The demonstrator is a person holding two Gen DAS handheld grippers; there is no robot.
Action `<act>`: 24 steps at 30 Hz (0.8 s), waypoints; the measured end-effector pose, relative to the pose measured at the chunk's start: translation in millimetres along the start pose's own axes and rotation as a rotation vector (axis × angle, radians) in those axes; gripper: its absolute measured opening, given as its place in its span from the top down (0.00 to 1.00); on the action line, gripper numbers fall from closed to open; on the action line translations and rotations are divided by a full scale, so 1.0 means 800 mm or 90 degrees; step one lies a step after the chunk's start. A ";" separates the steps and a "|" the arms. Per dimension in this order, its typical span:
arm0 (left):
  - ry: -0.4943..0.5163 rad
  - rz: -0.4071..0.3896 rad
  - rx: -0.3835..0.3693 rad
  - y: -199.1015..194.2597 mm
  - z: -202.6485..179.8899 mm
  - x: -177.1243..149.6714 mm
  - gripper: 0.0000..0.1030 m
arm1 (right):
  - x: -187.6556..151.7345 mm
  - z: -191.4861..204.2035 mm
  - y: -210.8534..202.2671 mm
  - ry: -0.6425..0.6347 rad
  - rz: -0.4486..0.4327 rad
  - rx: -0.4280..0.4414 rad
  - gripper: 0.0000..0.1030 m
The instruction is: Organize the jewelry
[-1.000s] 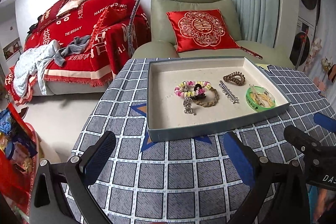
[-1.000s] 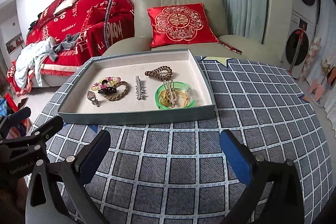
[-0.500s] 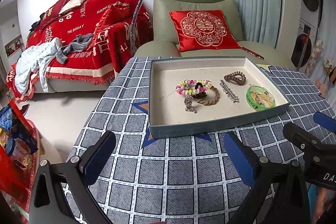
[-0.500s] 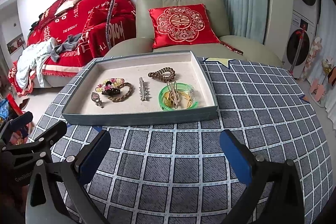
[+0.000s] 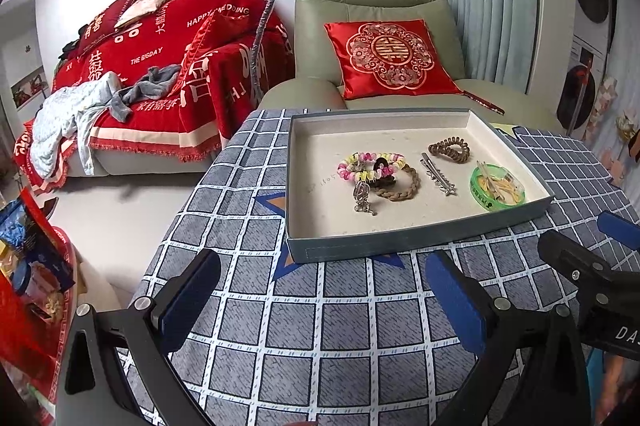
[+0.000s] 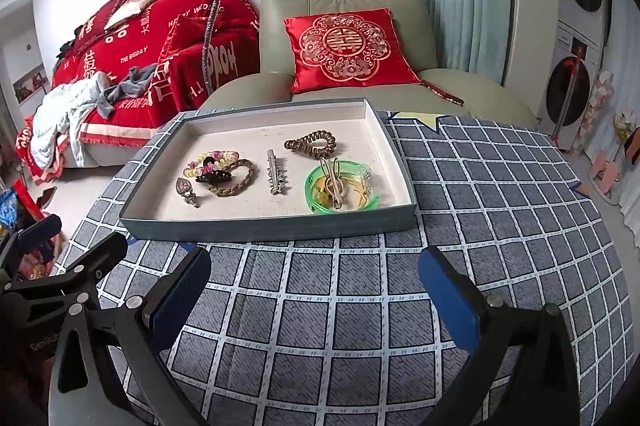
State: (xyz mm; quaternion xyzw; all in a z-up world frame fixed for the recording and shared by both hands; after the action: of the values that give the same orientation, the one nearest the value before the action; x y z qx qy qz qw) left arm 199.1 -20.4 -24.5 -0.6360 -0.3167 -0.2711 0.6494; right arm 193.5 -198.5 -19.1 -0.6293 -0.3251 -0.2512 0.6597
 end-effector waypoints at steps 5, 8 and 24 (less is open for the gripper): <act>0.000 0.000 0.000 0.000 -0.001 -0.001 0.00 | 0.001 0.001 -0.001 -0.002 -0.001 0.001 0.00; -0.001 0.001 0.000 -0.001 0.000 -0.001 0.00 | 0.003 0.003 -0.001 -0.002 -0.001 0.003 0.00; -0.003 0.004 0.002 -0.001 0.004 -0.001 0.00 | 0.004 0.006 -0.003 -0.002 -0.002 0.007 0.00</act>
State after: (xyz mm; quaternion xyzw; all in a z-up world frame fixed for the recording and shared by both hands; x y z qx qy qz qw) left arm 197.8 -17.5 -24.4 -0.6365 -0.3165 -0.2671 0.6506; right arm 193.4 -193.7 -15.2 -0.6255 -0.3284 -0.2494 0.6623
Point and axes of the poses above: each gripper's, at about its wrist camera, not at the fingertips, and y roughly the way its jaws point, z to its left, x to its top, the point moved 3 cm from there along y, roughly the way its jaws point, and after that the axes turned 4 degrees about -y, right-handed, at the moved point
